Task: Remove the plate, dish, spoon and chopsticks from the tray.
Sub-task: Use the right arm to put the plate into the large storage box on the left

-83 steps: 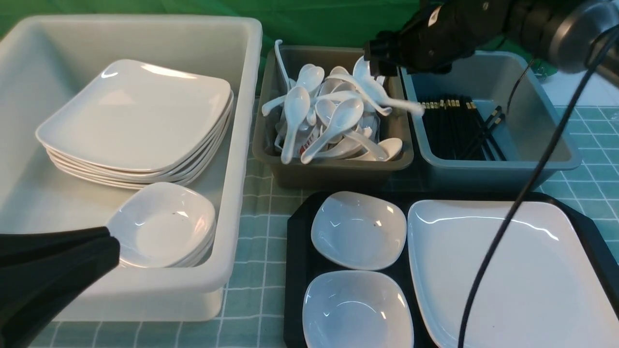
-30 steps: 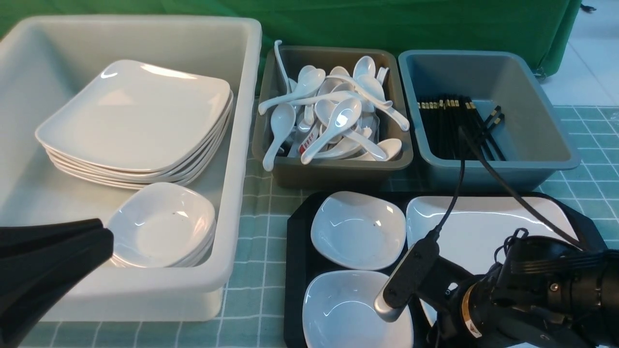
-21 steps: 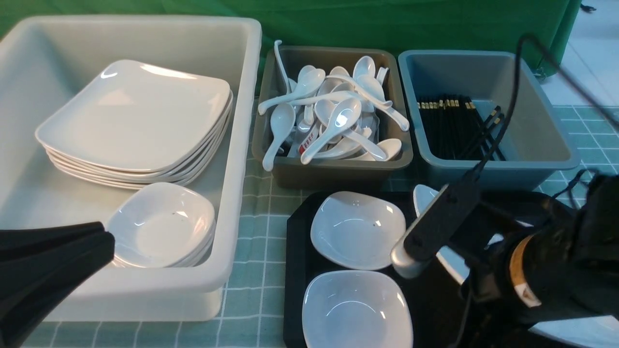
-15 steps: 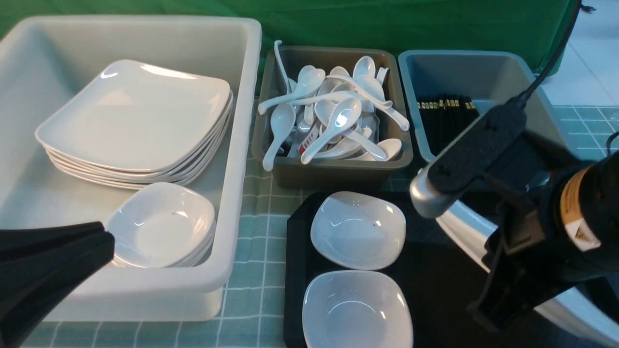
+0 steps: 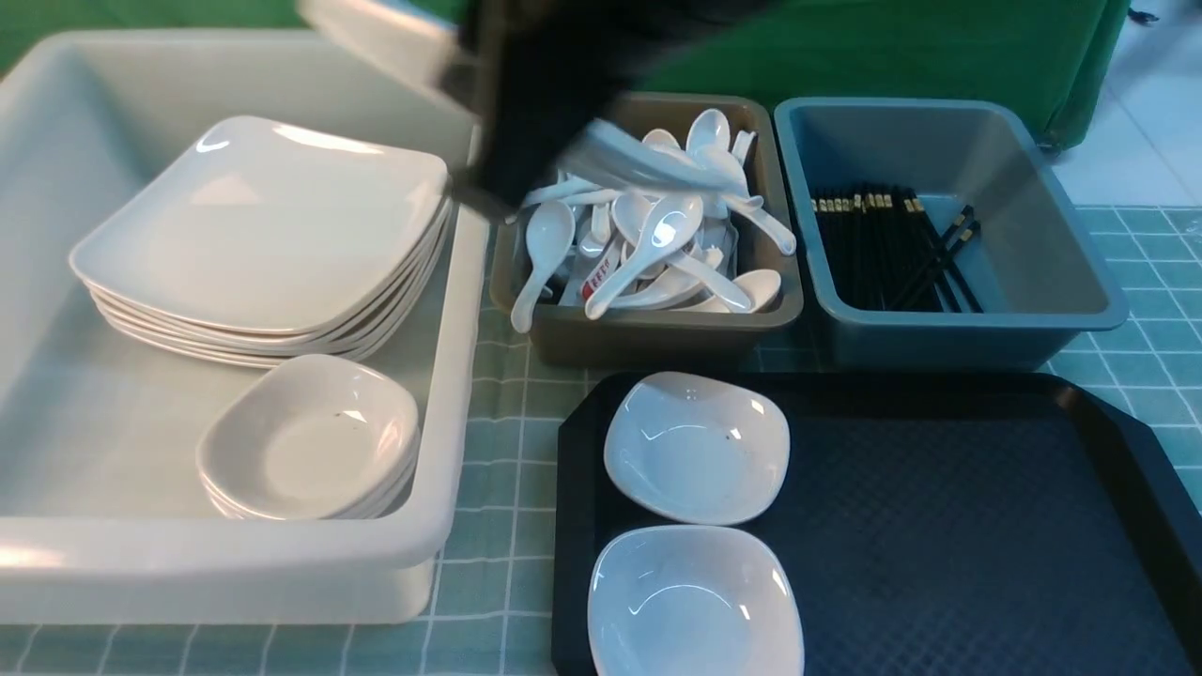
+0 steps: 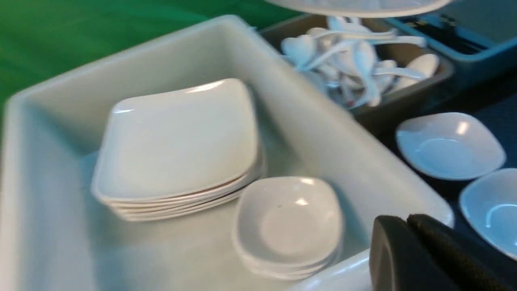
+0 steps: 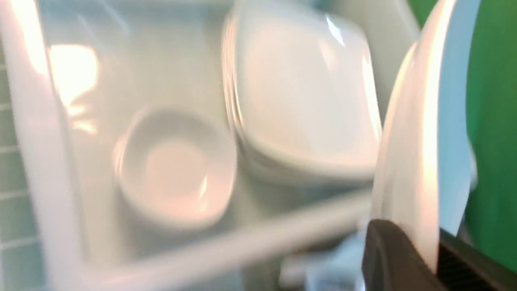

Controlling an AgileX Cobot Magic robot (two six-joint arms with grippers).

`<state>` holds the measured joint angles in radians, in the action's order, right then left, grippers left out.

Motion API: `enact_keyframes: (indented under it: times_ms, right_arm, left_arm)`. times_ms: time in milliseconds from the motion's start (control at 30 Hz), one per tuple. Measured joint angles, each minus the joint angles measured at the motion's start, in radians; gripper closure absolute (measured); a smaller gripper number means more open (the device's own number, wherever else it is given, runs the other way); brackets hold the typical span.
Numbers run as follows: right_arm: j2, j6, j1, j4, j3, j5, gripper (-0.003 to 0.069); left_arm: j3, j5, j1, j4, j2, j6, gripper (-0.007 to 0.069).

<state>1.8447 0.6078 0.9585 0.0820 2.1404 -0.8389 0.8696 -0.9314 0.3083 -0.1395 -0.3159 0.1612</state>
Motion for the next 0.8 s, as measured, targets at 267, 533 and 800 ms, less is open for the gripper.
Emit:
enact_keyframes:
  times_ms: [267,533,800]
  right_arm:
    - [0.34,0.359,0.002,-0.156,0.356,0.051,0.0594]
    - [0.527,0.509,-0.003,-0.17,0.375,0.202,0.0594]
    - [0.604,0.57,-0.048,-0.169,0.375,0.205,0.0594]
  left_arm:
    - [0.022,-0.149,0.0,-0.053,0.153,-0.091,0.0607]
    - [0.023,-0.19,0.0,-0.025,0.18,-0.096,0.0607]
    - [0.023,-0.19,0.0,0.017,0.18,-0.079,0.0607]
